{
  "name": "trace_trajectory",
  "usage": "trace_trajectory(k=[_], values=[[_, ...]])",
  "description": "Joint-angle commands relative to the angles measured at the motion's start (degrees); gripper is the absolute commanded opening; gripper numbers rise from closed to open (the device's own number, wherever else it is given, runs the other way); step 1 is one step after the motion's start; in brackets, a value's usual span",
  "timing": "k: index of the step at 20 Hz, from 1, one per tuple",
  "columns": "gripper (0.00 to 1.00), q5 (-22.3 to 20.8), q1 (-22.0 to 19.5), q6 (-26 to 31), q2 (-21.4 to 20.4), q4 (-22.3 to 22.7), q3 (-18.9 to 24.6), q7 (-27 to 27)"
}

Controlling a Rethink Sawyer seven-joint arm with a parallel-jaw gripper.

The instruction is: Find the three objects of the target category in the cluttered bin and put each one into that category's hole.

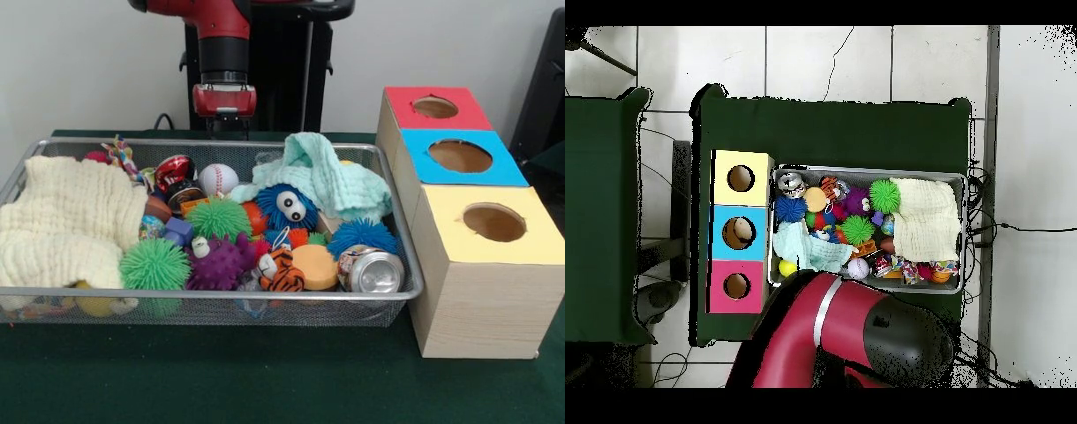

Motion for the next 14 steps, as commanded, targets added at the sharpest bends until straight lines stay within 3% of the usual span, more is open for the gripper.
trace_trajectory(k=[1,7,14], values=[[1.00,-1.2,2.0,32.8,7.8,-8.1,8.2,5.1],[1.00,-7.0,4.6,38.6,-0.9,-3.6,8.4,4.7],[1.00,-8.5,8.1,35.7,-1.4,-2.4,6.5,3.8]])
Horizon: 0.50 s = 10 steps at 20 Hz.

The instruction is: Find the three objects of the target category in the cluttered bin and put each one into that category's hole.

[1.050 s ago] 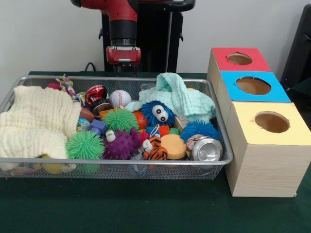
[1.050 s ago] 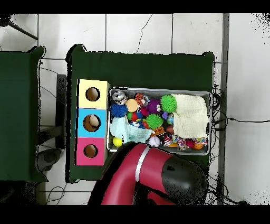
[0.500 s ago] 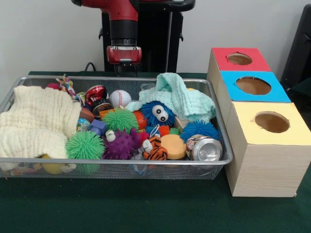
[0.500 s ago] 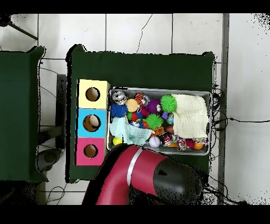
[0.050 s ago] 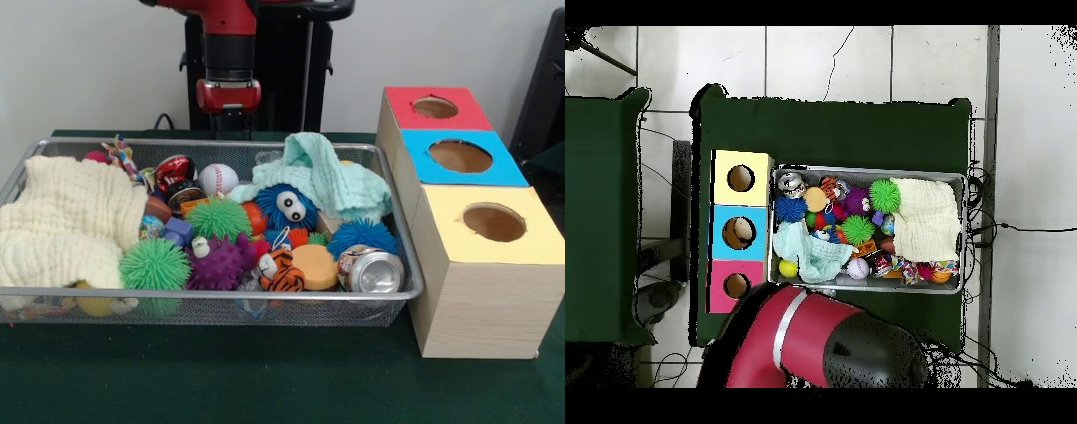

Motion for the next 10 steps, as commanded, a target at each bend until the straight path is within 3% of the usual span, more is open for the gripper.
trace_trajectory(k=[1,10], values=[[1.00,-3.1,2.4,16.2,6.0,-2.0,5.8,3.7],[1.00,-5.7,4.6,14.5,6.1,-2.9,5.4,2.8]])
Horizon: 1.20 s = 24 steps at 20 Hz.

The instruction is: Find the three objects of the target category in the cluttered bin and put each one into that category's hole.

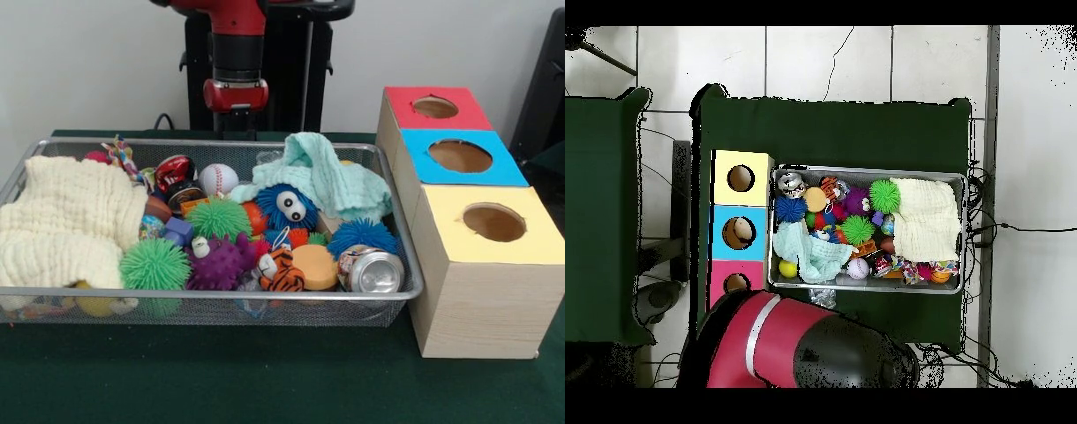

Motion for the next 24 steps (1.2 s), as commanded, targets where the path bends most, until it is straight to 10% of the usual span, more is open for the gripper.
trace_trajectory(k=[1,15,24], values=[[1.00,-6.4,2.1,12.6,6.6,-3.3,5.4,2.0],[1.00,-21.6,3.7,22.1,2.7,-5.5,9.8,4.6],[1.00,-23.1,4.7,24.4,1.6,-5.8,11.1,3.7]])
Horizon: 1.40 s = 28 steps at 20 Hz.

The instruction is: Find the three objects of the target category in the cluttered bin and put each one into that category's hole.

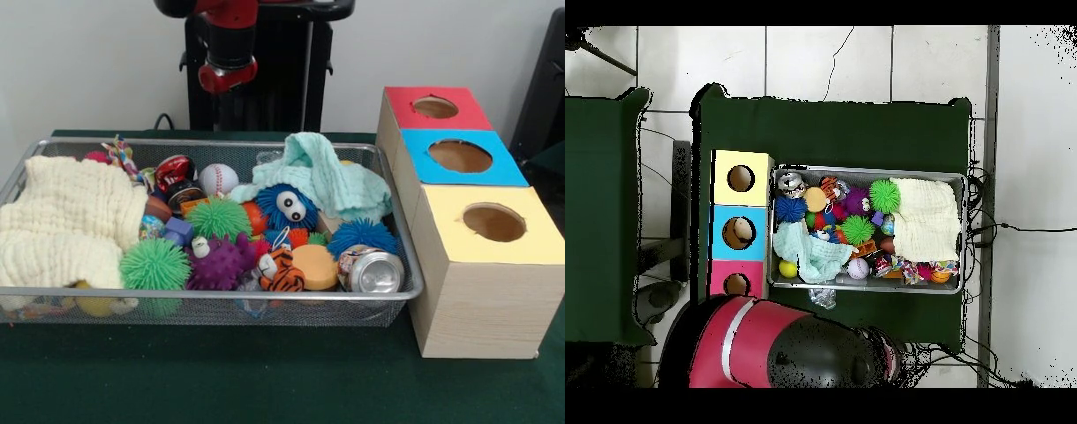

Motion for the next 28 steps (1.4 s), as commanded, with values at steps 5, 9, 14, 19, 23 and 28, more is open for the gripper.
trace_trajectory(k=[5,9,14,19,23,28], values=[[1.00,-0.7,2.2,2.8,2.2,-3.9,8.7,2.5],[1.00,1.5,3.1,0.6,3.2,-4.1,7.1,1.8],[1.00,3.5,3.3,-2.0,4.1,-4.0,5.8,1.7],[1.00,6.4,1.5,-4.5,3.7,-2.5,5.7,4.1],[1.00,6.7,-1.1,-3.3,1.9,-1.1,7.3,7.4],[1.00,6.5,-1.9,-0.4,-2.4,2.9,9.3,9.6]])
